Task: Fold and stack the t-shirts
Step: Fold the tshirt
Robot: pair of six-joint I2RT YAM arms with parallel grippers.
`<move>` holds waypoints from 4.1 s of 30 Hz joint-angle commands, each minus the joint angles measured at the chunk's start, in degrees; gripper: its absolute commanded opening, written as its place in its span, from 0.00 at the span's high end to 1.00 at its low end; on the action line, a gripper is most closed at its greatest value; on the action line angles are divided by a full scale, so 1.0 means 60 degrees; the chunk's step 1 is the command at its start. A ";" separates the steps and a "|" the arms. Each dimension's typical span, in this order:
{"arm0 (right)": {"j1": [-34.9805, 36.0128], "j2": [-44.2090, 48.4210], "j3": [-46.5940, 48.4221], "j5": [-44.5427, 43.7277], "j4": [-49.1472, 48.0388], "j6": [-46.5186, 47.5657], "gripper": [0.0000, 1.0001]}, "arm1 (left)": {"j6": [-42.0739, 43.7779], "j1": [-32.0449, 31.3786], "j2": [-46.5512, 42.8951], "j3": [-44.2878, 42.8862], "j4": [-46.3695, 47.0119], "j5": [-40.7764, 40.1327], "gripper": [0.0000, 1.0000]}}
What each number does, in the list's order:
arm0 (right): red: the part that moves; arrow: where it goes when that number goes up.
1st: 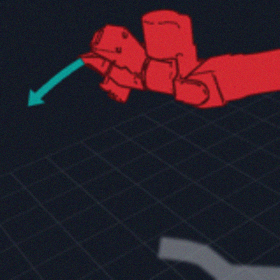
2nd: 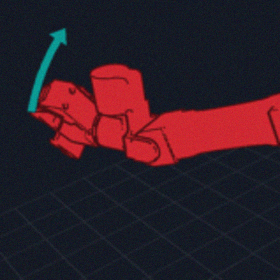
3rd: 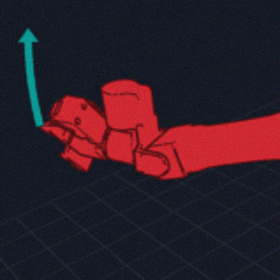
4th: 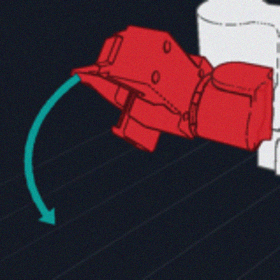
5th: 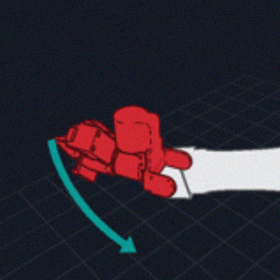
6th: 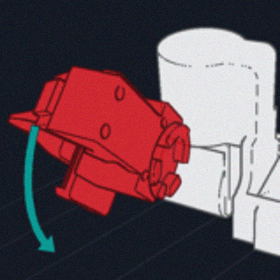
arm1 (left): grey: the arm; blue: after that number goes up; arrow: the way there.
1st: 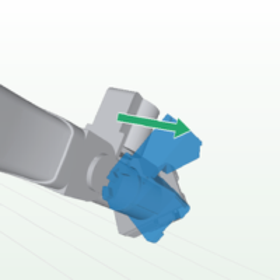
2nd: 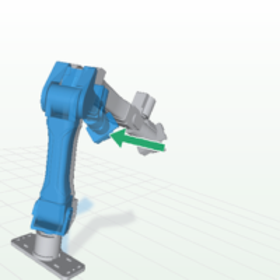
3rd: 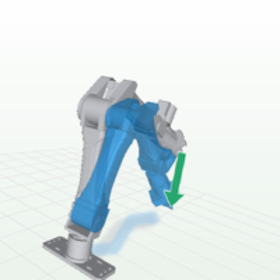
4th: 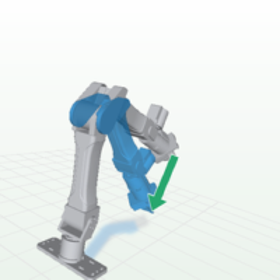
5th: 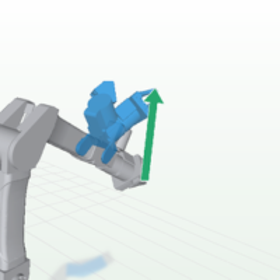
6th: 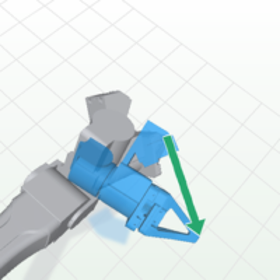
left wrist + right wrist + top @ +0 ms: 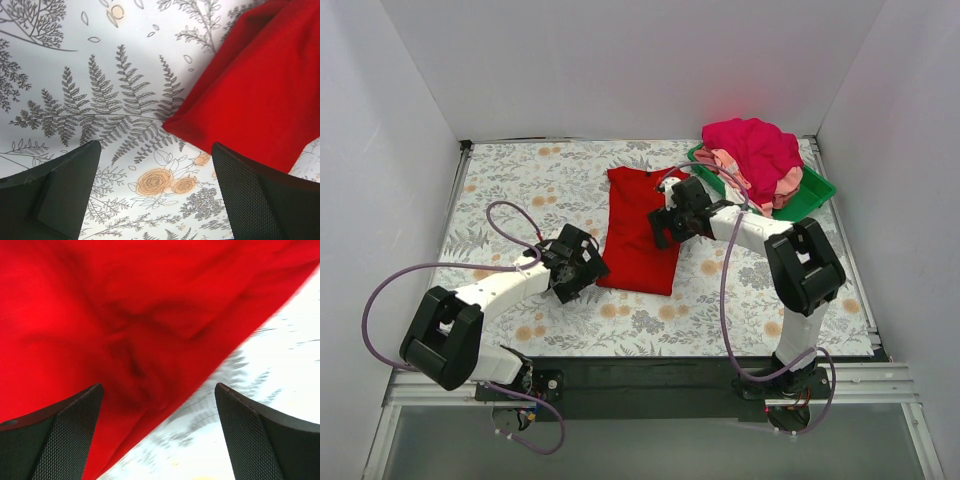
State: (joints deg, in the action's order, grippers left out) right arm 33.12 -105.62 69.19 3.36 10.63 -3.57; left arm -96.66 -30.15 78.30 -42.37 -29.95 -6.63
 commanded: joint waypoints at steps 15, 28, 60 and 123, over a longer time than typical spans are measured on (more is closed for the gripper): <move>0.0075 -0.0109 0.1390 -0.2729 0.0908 0.0670 0.02 | -0.0032 0.0016 0.0338 -0.0057 0.0451 -0.0008 0.12; 0.0148 0.4067 -0.4176 0.1637 -0.1361 -0.2524 0.12 | 0.0642 0.0016 0.1772 -0.0219 0.1622 0.1090 0.72; 0.1655 0.5017 -0.6782 0.1873 -0.2139 -0.3608 0.99 | 0.0014 -0.0744 -0.1182 0.2079 0.0410 0.1297 1.00; -0.1052 0.4495 -0.1205 0.1315 -0.0058 -0.2656 0.99 | 0.1374 0.0425 0.3252 -0.7425 -0.1189 -0.1004 1.00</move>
State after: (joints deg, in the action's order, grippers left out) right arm 28.05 -77.25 58.33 9.21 12.19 -20.75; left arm -90.89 -29.12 97.08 -83.66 -37.91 -11.99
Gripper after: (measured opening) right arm 0.024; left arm 0.018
